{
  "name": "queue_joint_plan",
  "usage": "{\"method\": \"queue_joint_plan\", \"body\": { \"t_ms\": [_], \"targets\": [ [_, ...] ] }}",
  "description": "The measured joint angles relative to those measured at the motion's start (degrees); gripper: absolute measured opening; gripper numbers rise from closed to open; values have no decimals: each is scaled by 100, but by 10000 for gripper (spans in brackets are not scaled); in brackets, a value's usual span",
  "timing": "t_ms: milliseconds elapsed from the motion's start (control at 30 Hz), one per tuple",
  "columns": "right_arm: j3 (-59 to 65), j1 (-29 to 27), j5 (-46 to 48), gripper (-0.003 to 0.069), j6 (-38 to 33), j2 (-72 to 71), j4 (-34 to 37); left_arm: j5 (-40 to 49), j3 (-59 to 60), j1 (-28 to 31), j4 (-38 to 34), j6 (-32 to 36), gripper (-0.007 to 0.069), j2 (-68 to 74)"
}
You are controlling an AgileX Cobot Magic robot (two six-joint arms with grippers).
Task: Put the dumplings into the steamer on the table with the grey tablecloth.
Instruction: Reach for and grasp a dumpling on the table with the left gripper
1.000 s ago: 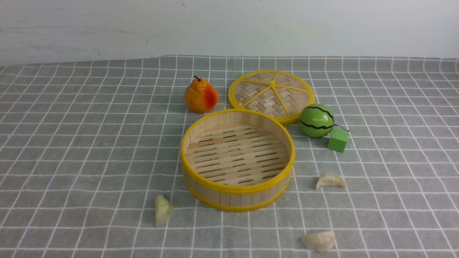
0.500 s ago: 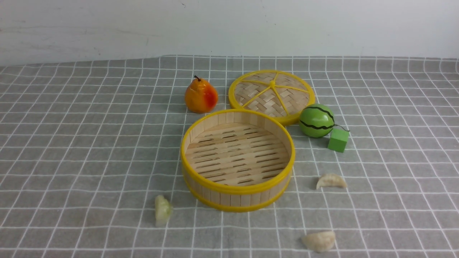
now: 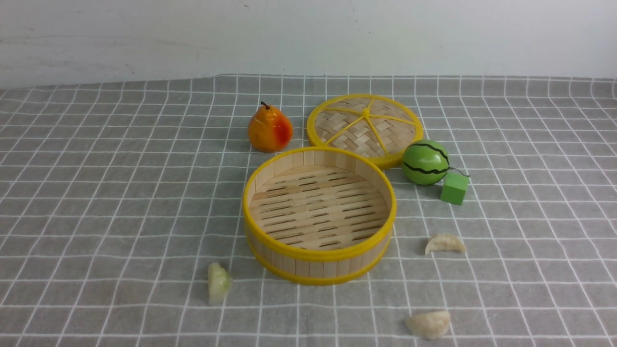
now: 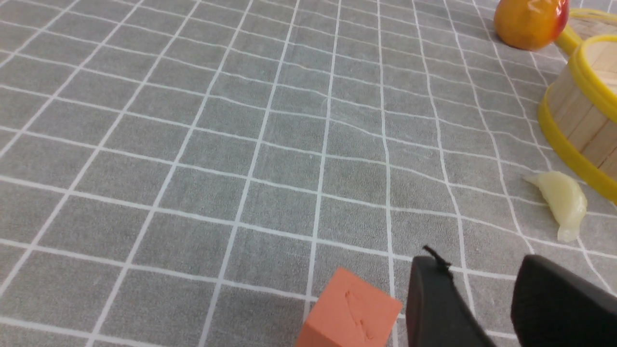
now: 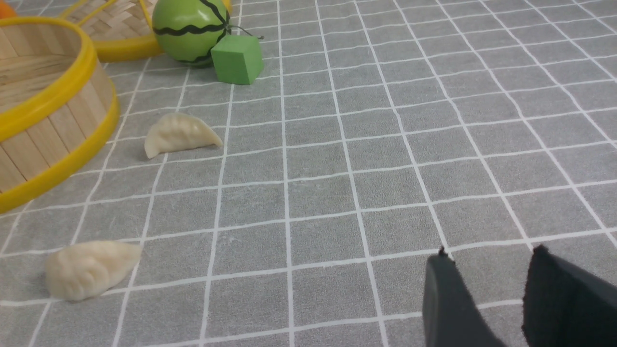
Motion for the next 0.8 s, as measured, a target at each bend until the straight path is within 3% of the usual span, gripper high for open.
{"method": "queue_joint_plan", "body": {
  "t_ms": [233, 333, 467, 567, 800],
  "targets": [
    [0, 0, 0, 239, 0, 0, 94, -226, 0, 0, -193, 0, 237, 0],
    [0, 0, -48, 239, 375, 0, 982, -419, 0, 0, -1093, -258, 237, 0],
    [46, 0, -42, 239, 1865, 0, 3760, -670, 8, 0, -3850, -1731, 237, 0],
    [46, 0, -48, 239, 2269, 0, 4651, -846, 7, 0, -5361, -2221, 237, 0],
    [46, 0, -87, 239, 1946, 0, 4670, -950, 11, 0, -6097, -2228, 237, 0]
  ]
}}
